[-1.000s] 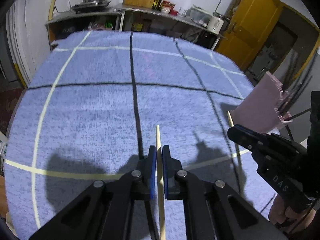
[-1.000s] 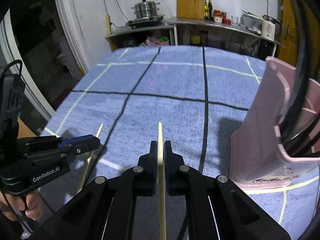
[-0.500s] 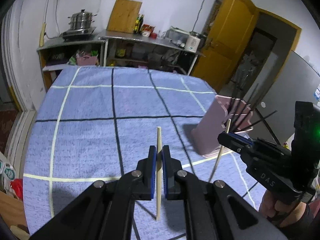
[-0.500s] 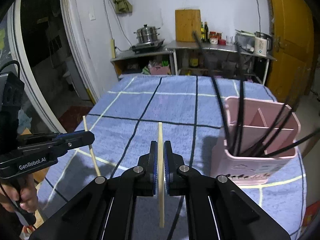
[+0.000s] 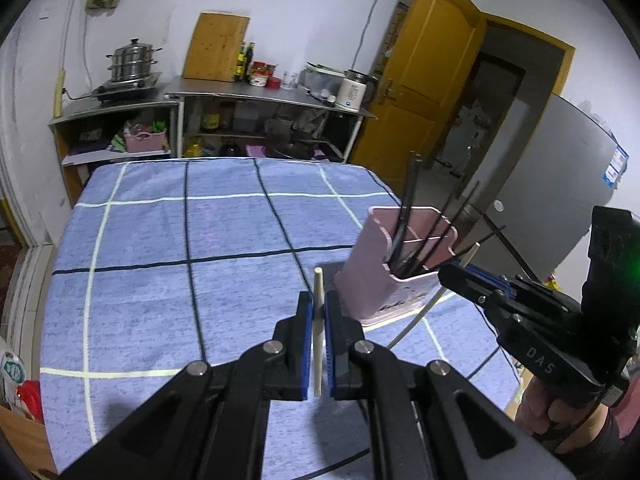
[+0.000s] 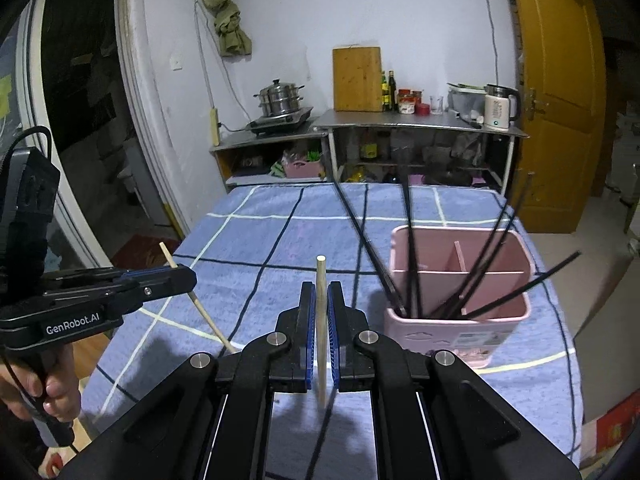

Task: Organize utensils
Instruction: 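Lift both wooden chopsticks upright and carry them over the pink holder, then lower both wooden chopsticks into the pink holder and open both grippers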

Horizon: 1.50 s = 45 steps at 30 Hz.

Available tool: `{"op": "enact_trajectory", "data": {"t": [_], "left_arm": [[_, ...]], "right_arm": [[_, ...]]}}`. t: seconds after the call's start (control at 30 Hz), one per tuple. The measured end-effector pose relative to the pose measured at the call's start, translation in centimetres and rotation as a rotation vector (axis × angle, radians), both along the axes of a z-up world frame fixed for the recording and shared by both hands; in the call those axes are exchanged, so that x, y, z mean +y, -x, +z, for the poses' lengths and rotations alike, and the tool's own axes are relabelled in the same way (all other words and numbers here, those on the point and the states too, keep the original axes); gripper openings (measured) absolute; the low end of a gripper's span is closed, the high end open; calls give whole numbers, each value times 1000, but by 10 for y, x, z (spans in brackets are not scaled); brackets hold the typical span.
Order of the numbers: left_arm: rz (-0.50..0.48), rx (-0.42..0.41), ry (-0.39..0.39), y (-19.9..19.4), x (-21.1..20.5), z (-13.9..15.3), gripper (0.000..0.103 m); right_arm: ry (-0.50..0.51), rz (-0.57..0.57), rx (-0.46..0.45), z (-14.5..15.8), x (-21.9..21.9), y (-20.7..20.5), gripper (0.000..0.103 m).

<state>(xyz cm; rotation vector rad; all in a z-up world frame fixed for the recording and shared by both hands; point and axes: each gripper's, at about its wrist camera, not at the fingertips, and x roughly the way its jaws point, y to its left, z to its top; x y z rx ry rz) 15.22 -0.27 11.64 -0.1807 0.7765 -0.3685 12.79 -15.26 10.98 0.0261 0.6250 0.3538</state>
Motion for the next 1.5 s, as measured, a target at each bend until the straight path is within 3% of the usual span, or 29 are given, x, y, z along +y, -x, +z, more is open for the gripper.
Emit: {"op": "enact_trajectory", "data": {"t": [0.47,0.93,1.23,1.5], "left_arm": [[-128,-43,58,-18,-64,44,6],[-147,-99,88,-62,-94,82,6],[-146,-107,92,-83,-98,83,6],[-157,-81,79,-97,-107,62,6]], "right_arm": [[-61,-130,-74,43,-69,9,6],[-108,-199,-147,76,-101,-16,6],[-106,-205,-149,75,-102,-36,6],[-99,-199,-122,57,-100,-51,6]]}}
